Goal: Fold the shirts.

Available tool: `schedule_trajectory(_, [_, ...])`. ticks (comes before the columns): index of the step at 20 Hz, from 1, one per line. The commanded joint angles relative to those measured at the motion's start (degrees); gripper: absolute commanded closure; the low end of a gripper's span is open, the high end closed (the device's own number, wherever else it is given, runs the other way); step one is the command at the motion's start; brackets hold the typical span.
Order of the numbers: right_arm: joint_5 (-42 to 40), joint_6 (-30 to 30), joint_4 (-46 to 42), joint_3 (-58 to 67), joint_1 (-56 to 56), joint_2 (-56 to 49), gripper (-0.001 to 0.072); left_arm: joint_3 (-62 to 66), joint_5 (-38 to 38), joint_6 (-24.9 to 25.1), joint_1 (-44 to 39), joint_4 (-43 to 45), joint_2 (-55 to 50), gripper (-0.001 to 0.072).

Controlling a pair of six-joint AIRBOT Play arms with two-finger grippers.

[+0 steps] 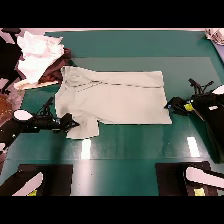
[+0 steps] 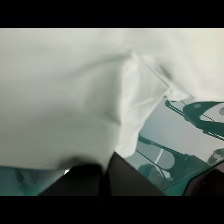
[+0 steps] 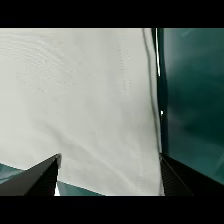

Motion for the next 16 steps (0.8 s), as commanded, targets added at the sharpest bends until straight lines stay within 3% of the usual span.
schedule_trajectory(1, [0.5,-0.3,-4.1,0.0,0.0,-1.4,0.0026,1.1,-2.3,-0.2,-0.2,-0.4,0.0,0.0678])
schedule_trajectory(4, [2.1,-0.3,-5.1,-0.1,0.1,-3.1,0.0026,1.1,-2.5,-0.2,-0.2,-1.9,0.0,0.0678])
schedule_trajectory(9, [-2.8,0.7,-4.7,-4.1,6.3,-2.9,0.003,3.2,-3.2,-0.2,-0.2,-4.8,0.0,0.0678])
schedule_trajectory(10, [-3.7,0.8,-3.6,-4.5,8.1,-2.9,0.0078,4.3,-3.7,-0.2,-0.2,-4.8,0.0,0.0678])
schedule_trajectory(11, [-4.3,0.8,-3.1,-4.4,9.5,-2.9,0.0209,5.6,-4.4,-0.2,-0.2,-4.8,0.0,0.0678])
schedule_trajectory(12, [-4.2,0.8,-3.1,-3.8,10.6,-2.9,0.0474,6.8,-5.2,-0.5,-0.2,-4.8,0.0,0.0678])
schedule_trajectory(13, [-3.0,0.8,-3.8,-2.2,11.2,-2.9,0.0641,7.8,-6.2,-1.0,-0.2,-4.7,0.0,0.0678])
schedule_trajectory(14, [-0.8,0.8,-4.2,0.0,11.2,-2.9,0.0694,8.8,-7.9,-1.9,-0.2,-4.8,0.0,0.0679])
schedule_trajectory(16, [3.3,1.4,-4.2,4.0,10.1,-1.4,0.0696,10.5,-11.9,-3.1,-0.2,-4.8,0.3,0.0679])
